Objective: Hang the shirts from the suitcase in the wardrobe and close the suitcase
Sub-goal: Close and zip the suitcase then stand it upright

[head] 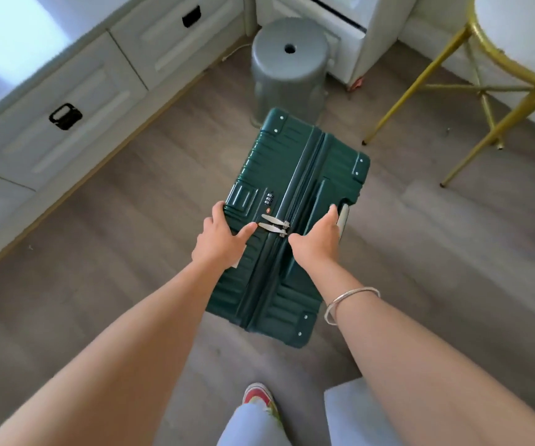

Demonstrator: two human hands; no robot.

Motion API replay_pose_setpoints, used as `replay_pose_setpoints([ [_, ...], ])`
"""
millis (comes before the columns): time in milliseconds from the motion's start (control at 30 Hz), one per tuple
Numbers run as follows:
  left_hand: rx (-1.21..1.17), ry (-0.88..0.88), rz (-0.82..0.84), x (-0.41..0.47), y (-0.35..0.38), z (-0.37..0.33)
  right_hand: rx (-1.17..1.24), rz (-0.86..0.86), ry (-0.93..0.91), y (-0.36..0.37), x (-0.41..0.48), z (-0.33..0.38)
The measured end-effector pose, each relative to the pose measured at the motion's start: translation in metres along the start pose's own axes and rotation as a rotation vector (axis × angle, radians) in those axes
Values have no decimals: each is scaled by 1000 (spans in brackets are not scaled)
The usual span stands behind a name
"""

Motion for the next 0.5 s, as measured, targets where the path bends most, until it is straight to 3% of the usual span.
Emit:
replay_pose_setpoints([
  [333,-46,80,130,-41,62,-64,-5,-60,5,-85,-1,-68],
  [500,-33,147,260,-74,131,-124,33,-146,143,-158,14,-126],
])
Point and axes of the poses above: each hand's wrist, its own x-axis towards the middle knuckle, its own y-axis out of the palm, z = x × y, the point moved 5 cm from there along x, towards the middle knuckle, and after that the axes turned 4 degrees about -z, right-handed, at the moved point
